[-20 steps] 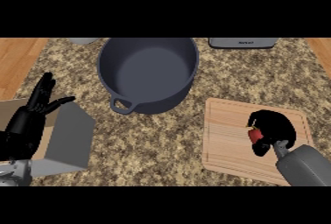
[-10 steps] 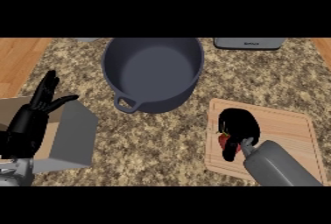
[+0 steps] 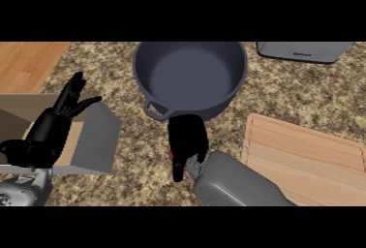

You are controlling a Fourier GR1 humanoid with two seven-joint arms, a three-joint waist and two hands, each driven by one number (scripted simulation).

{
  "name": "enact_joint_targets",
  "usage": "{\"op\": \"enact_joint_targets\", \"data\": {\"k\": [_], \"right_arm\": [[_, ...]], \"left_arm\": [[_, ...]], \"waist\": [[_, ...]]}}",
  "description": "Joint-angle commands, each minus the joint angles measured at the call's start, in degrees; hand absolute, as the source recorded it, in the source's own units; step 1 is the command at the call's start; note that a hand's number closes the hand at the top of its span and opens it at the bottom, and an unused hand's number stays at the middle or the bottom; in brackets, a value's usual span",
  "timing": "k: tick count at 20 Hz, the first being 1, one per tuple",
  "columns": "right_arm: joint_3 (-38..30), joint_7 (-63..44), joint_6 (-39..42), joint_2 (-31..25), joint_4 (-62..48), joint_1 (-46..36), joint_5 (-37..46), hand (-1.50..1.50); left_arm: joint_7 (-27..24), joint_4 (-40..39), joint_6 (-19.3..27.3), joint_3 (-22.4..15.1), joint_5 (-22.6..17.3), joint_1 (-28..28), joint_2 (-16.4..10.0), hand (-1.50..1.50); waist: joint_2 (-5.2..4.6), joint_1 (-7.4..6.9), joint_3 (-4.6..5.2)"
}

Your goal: Pick the bell pepper from the cutting board and place it in the pot

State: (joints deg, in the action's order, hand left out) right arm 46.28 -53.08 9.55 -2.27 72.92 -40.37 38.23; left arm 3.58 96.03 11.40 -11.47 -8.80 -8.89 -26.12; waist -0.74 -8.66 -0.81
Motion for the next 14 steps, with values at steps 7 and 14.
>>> {"op": "enact_joint_targets", "data": {"k": [7, 14], "right_arm": [[5.0, -14.7, -9.4, 2.2, -1.6, -21.8, 10.9, 1.5], [-1.7, -17.9, -17.2, 2.2, -4.9, -29.1, 8.9, 1.5]], "left_arm": [[6.1, -7.5, 1.1, 0.0, 2.3, 2.6, -2.2, 0.0], [4.6, -7.0, 1.1, 0.4, 2.0, 3.5, -2.0, 0.0]], "waist": [[0.41, 0.85, 0.99], [-0.08, 0.65, 0.99]]}}
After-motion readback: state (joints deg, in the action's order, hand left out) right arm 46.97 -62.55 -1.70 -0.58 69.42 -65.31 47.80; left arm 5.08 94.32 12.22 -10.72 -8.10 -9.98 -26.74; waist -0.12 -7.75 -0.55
